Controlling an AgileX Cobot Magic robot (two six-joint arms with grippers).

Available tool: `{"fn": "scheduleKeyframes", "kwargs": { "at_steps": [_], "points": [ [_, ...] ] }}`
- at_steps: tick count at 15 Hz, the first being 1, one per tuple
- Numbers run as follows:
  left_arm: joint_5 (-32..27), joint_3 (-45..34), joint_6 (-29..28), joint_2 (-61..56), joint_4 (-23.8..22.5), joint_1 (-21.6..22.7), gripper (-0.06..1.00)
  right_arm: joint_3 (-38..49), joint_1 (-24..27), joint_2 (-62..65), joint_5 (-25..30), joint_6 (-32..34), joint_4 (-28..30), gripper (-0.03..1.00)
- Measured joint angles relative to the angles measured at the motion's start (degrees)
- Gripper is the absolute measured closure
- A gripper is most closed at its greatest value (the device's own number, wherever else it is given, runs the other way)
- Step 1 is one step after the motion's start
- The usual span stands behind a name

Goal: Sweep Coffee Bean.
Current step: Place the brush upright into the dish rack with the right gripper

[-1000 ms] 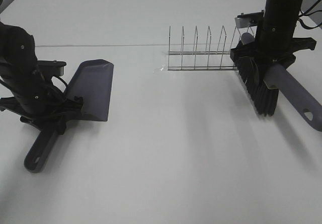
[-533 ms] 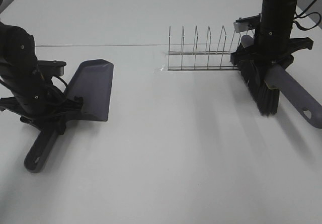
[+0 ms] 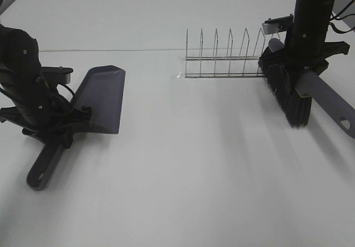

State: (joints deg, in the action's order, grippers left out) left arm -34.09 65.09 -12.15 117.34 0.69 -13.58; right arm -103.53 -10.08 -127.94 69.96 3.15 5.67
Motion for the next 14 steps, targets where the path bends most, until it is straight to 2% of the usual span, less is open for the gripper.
{"fn": "scheduleKeyframes", "kwargs": {
  "at_steps": [14],
  "points": [
    [0.06,0.00,0.00,0.00,0.00,0.00,0.59,-19.02,0.69,-9.85,0.29,1.09,-0.06,0.62]
  ]
}}
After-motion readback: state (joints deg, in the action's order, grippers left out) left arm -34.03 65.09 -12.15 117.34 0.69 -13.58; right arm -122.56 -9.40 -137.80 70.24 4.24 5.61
